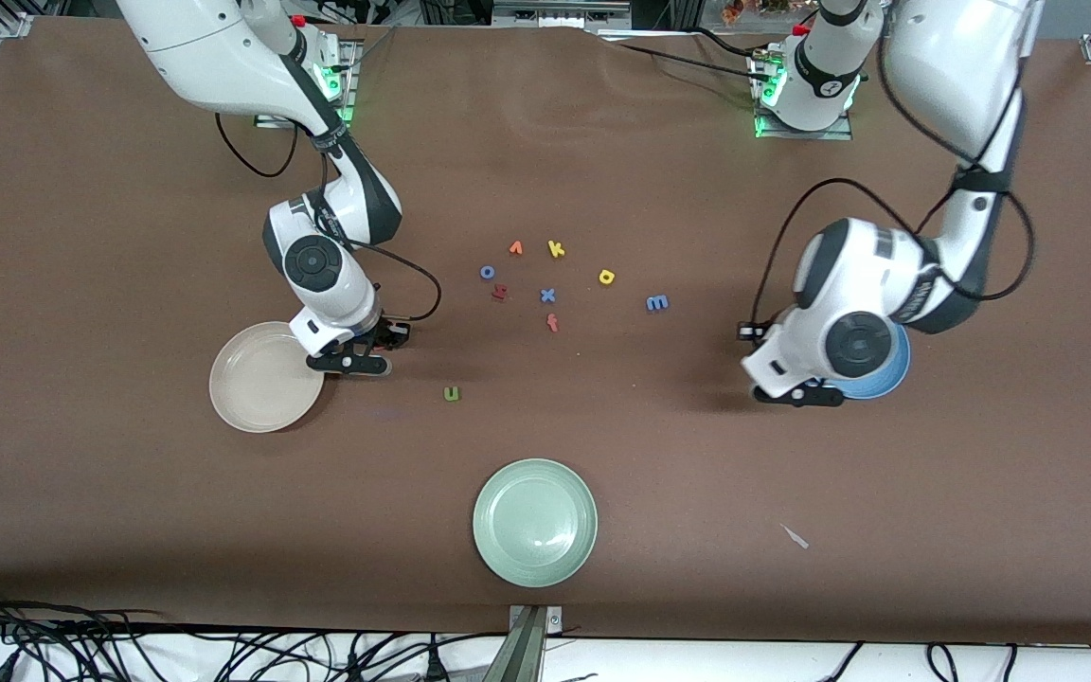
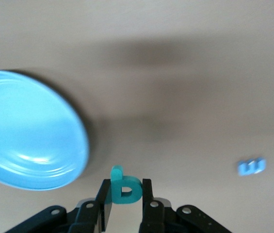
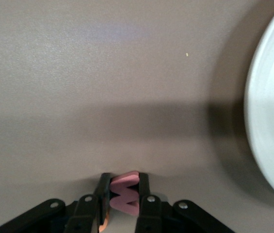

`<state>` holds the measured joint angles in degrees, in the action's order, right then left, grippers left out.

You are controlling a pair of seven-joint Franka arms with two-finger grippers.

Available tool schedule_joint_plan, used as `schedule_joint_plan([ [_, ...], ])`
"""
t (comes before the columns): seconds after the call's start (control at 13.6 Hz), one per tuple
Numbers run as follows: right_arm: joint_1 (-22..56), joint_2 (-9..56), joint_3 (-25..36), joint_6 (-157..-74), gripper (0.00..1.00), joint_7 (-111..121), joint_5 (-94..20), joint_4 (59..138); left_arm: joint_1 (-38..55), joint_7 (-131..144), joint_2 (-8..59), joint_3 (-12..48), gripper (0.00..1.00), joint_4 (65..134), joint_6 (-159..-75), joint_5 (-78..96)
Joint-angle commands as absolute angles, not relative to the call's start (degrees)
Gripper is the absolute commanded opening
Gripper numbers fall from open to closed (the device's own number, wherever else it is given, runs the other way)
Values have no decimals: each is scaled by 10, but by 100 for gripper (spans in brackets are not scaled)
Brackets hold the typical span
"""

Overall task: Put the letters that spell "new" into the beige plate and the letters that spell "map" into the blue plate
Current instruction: 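Drop w on the white plate while the left gripper drops b on the blue plate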

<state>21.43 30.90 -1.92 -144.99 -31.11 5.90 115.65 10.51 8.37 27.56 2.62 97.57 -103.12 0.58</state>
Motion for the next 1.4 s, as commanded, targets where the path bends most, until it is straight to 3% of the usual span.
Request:
schedule_joint_plan([
  [0.0,216,309,-10,-1457,28,-310,72,1166,55,3,184,33,7,1105,-1104,-6],
  [0.29,214,289,3,-1414,27,-273,72,1151,19,-15,142,33,10,1233,-1256,-23],
  [0.59,212,270,30,-1317,27,-207,68,1104,-22,-15,159,33,14,1292,-1375,-70],
  [0.66,212,269,39,-1290,27,-187,66,1087,-25,-15,161,33,37,1292,-1375,-76],
  [0.74,212,269,48,-1268,27,-165,65,1073,-27,-18,159,34,99,1289,-1372,-76],
  [0.88,212,265,70,-1257,27,-115,65,1068,-16,-6,149,45,100,1276,-1351,-76],
  [1.33,207,266,117,-1316,31,-34,63,1106,-12,204,180,183,100,1263,-1379,-64],
])
